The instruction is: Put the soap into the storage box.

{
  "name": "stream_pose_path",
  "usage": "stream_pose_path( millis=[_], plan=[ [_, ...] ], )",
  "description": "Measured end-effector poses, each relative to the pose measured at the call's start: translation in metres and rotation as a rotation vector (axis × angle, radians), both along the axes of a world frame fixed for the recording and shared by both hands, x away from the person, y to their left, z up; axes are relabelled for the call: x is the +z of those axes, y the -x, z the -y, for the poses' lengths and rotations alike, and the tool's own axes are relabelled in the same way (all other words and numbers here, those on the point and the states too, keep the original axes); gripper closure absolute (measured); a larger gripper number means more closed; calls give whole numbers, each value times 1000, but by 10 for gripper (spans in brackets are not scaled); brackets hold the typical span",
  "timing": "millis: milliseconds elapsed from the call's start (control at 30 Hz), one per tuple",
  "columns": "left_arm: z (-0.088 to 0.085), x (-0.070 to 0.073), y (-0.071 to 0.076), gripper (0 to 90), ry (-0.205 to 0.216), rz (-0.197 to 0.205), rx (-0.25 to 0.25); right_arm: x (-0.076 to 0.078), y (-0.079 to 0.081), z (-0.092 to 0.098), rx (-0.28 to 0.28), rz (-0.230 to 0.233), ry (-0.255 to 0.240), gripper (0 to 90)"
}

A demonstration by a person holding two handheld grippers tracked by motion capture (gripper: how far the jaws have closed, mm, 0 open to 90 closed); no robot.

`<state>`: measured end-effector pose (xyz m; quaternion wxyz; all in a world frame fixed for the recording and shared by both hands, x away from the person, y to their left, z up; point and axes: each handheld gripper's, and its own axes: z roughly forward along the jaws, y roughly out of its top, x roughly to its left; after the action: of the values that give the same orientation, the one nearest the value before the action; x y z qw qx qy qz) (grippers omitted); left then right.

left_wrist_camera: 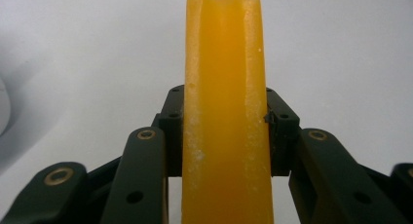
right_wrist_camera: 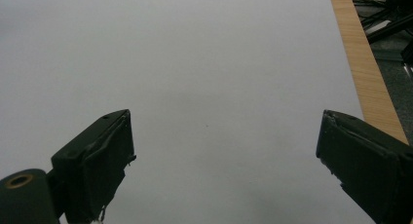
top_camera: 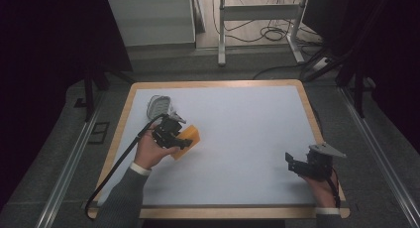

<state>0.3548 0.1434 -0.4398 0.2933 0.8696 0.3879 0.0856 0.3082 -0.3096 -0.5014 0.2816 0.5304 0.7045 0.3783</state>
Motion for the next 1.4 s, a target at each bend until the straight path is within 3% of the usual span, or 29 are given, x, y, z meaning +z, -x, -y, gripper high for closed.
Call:
stream_pose_path(
  millis=[767, 1400],
  plan=[
    [-16, 9, -12, 612, -4, 6, 40, 0, 0, 1, -4, 1, 2, 68],
    [-29, 18, -29, 613, 0, 8, 84, 1, 1, 3, -13, 0, -1, 68]
  ],
)
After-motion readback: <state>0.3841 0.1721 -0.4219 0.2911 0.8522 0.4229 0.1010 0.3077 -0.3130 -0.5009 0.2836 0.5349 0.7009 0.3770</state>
